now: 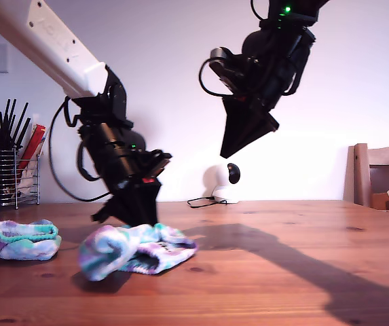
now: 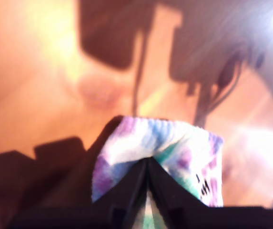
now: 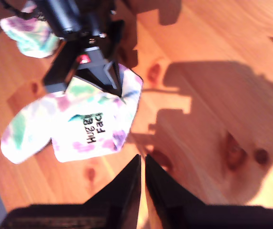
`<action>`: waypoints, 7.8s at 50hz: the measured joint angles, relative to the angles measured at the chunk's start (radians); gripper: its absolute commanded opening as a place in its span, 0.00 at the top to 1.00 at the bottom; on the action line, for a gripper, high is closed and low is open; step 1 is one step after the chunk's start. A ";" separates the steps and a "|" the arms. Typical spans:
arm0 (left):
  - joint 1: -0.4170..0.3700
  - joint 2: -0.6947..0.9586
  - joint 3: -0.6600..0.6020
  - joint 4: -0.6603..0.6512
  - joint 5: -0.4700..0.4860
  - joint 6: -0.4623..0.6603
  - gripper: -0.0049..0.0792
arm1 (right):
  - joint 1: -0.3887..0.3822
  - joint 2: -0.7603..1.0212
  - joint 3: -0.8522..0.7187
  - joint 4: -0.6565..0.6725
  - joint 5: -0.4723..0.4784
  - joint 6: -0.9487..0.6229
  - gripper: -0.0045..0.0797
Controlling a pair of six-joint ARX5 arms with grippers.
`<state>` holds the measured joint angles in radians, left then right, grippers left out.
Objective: Fold the socks in front of you. After folding them, place them to the left side.
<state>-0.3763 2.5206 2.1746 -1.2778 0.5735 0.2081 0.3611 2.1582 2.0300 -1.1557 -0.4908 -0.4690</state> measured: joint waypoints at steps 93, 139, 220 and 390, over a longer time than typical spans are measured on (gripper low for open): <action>-0.055 -0.153 -0.019 0.492 -0.060 0.018 0.96 | -0.008 0.000 0.000 0.132 -0.008 0.079 0.96; -0.040 -0.412 -0.021 0.463 -0.056 0.031 0.97 | -0.091 -0.629 -0.649 0.711 0.027 0.185 0.96; -0.045 -0.766 -1.178 1.184 0.004 -0.082 0.96 | 0.070 -0.590 -1.144 1.166 0.056 0.406 0.96; -0.213 -0.745 -1.449 1.772 -0.192 0.529 0.97 | 0.045 -0.550 -1.144 1.184 -0.206 0.259 0.96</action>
<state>-0.5892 1.7752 0.7258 0.4946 0.3817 0.7372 0.4065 1.6077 0.8860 0.0284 -0.6964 -0.2100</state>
